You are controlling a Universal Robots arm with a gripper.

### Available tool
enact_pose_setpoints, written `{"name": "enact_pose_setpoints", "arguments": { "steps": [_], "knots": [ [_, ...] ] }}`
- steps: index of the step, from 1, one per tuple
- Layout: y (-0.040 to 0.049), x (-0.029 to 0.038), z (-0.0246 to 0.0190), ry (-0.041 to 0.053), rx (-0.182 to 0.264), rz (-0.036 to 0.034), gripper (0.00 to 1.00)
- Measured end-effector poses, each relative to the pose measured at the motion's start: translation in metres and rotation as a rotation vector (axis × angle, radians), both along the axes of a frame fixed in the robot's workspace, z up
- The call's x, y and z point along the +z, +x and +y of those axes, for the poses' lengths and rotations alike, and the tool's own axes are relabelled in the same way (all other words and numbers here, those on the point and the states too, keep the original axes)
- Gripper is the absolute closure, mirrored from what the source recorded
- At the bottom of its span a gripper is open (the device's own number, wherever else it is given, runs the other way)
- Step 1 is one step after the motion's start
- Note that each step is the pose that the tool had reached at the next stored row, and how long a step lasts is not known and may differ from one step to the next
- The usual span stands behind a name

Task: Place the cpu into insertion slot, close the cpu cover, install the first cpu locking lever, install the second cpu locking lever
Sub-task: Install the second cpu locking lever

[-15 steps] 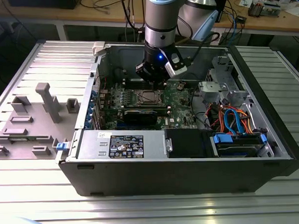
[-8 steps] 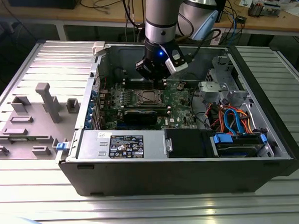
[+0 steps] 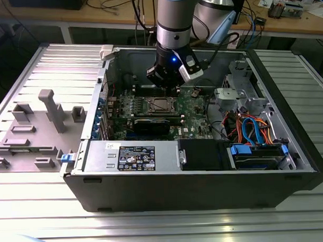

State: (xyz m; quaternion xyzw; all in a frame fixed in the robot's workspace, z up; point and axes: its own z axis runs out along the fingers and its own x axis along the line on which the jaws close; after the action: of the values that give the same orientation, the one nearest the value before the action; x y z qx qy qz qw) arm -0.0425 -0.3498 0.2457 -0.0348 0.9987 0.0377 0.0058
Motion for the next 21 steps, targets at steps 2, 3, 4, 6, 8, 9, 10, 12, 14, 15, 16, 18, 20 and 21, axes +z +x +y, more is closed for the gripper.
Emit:
{"name": "enact_pose_setpoints", "arguments": {
  "steps": [2, 3, 4, 6, 8, 9, 10, 12, 14, 15, 16, 18, 20, 21],
  "knots": [
    [0.0001, 0.0000, -0.0001, -0.0001, 0.000, 0.0000, 0.89],
    [0.0000, 0.0000, -0.0003, -0.0001, 0.000, 0.0000, 0.89],
    [0.0000, 0.0000, -0.0005, -0.0001, 0.000, 0.0000, 0.89],
    [0.0000, 0.0000, -0.0005, -0.0001, 0.000, 0.0001, 0.89],
    [0.0000, 0.0000, -0.0006, -0.0001, 0.000, 0.0000, 0.89],
    [0.0000, 0.0000, -0.0006, -0.0001, 0.000, 0.0000, 0.89],
    [0.0001, 0.0000, -0.0006, -0.0001, 0.000, 0.0000, 0.89],
    [0.0000, 0.0000, -0.0006, -0.0001, 0.000, 0.0001, 0.89],
    [0.0001, 0.0000, -0.0007, -0.0002, 0.000, 0.0001, 0.89],
    [0.0001, 0.0001, -0.0007, -0.0002, 0.000, 0.0010, 0.89],
    [0.0004, 0.0001, -0.0007, -0.0003, 0.000, 0.0041, 0.89],
    [0.0006, 0.0000, -0.0007, -0.0002, 0.000, 0.0093, 0.89],
    [0.0006, -0.0001, -0.0007, -0.0002, 0.000, 0.0116, 0.89],
    [0.0007, -0.0003, -0.0013, 0.0002, 0.000, 0.0115, 0.89]
  ]
}}
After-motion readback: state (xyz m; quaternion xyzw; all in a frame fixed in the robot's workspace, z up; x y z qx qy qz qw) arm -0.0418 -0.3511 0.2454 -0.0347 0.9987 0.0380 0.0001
